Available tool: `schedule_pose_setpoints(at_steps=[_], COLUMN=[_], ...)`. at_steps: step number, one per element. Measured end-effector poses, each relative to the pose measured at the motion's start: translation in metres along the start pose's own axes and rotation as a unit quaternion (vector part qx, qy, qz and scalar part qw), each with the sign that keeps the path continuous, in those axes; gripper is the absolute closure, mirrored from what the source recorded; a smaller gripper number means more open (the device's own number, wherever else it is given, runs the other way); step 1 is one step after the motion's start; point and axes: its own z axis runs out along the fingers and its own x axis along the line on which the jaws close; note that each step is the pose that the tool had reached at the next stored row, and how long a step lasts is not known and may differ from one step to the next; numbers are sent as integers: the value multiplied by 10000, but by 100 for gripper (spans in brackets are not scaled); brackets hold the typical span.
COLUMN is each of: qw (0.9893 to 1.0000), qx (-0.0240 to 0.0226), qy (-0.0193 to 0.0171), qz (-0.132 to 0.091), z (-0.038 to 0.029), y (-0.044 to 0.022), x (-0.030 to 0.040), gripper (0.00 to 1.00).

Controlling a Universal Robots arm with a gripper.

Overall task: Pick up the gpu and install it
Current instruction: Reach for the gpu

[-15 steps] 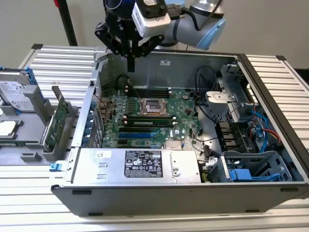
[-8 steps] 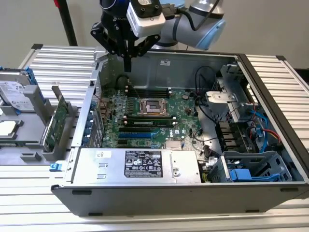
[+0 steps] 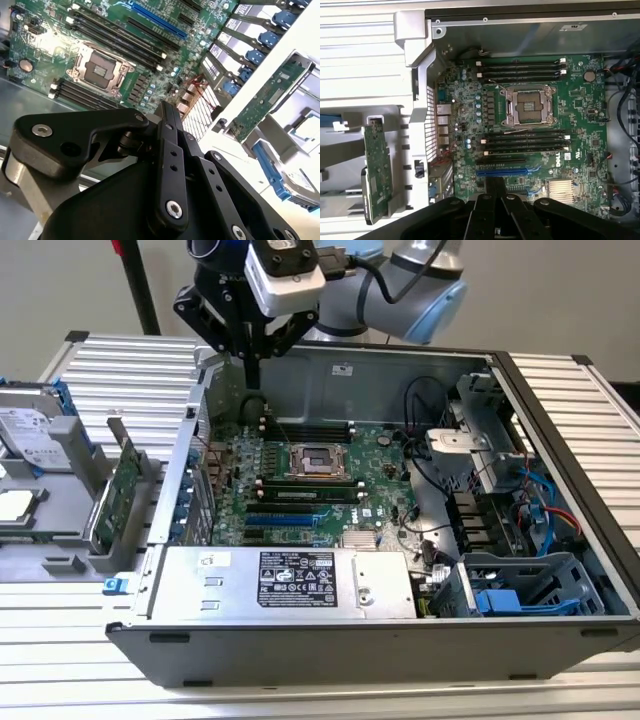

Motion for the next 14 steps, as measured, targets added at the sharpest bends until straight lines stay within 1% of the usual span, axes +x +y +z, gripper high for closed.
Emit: schedule_pose_setpoints(at_steps=[14], qw=[10000], qx=[0], qy=[0], qz=[0], z=[-3], y=[-12], x=[155], gripper=[100])
